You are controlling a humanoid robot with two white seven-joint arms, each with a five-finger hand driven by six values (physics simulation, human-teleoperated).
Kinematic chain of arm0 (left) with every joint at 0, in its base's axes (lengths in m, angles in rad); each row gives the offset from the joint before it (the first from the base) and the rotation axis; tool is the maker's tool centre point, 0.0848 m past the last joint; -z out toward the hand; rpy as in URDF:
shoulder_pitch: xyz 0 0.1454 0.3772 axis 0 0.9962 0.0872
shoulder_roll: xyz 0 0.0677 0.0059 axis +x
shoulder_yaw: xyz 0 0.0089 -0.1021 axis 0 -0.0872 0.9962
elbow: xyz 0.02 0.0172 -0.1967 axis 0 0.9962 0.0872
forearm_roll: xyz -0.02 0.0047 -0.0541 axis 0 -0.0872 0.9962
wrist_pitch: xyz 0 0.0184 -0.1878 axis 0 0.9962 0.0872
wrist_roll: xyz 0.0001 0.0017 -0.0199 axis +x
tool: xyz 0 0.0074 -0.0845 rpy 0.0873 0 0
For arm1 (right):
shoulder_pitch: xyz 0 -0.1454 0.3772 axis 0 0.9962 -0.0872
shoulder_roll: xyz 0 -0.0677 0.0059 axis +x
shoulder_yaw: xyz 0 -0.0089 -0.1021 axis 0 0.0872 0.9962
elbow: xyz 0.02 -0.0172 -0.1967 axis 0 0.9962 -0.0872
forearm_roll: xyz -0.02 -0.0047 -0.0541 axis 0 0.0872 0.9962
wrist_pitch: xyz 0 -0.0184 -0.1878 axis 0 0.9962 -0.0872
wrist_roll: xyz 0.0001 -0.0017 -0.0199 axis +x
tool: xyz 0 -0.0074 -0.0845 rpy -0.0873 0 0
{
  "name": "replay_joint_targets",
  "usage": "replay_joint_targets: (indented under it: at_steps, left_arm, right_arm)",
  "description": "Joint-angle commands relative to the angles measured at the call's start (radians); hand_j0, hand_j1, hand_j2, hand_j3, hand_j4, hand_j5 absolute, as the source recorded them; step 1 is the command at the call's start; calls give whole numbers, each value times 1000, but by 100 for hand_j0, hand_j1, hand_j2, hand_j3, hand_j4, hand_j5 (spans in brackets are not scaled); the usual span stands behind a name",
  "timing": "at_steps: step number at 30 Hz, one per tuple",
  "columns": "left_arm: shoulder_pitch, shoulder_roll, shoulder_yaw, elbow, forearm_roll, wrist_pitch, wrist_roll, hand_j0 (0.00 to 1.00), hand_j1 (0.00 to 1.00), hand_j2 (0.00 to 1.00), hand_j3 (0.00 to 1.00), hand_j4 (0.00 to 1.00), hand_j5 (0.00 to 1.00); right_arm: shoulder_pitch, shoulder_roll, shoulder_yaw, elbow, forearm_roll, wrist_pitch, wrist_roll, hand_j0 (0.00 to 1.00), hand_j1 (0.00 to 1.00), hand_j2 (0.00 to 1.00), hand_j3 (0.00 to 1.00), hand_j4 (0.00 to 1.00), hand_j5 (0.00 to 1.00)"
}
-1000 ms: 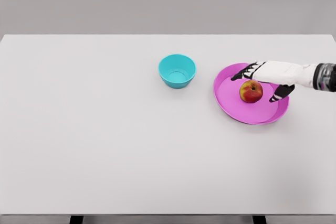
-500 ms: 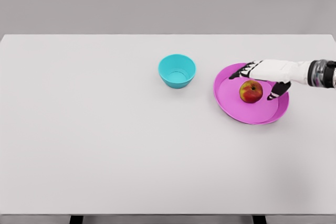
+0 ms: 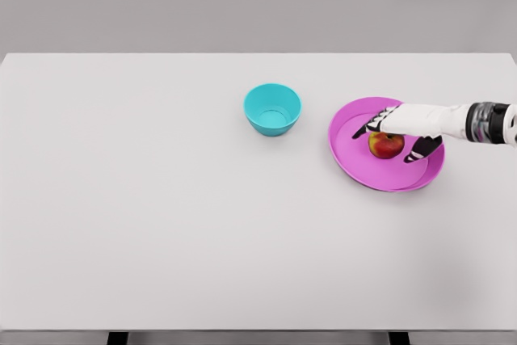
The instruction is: Put the apple from the pink plate into the blue bowl with your right arm
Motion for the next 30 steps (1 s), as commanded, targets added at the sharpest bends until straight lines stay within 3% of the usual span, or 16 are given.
replay_joint_targets:
  at_steps: [1,2,8,21,30]
  left_arm:
    - [0,0,0,0,-1,0,1,100,100,100,100,100,100]
    - [0,0,0,0,-1,0,-1,100,100,100,100,100,100]
    - [0,0,0,0,-1,0,1,100,100,100,100,100,100]
    - [0,0,0,0,-1,0,1,100,100,100,100,100,100]
    - [0,0,0,0,-1,0,1,100,100,100,100,100,100]
  right_arm:
    - [0,-2,3,0,-5,-3,0,69,69,69,69,69,69]
    - [2,-2,3,-2,-5,-4,1,61,61,61,61,61,61]
    - [0,-2,2,-2,-5,-3,1,53,53,53,53,53,53]
    - [-44,3,-15,-7,-7,6,1,52,52,52,52,52,52]
    - [-101,70,-18,6,-7,10,1,52,52,52,52,52,52]
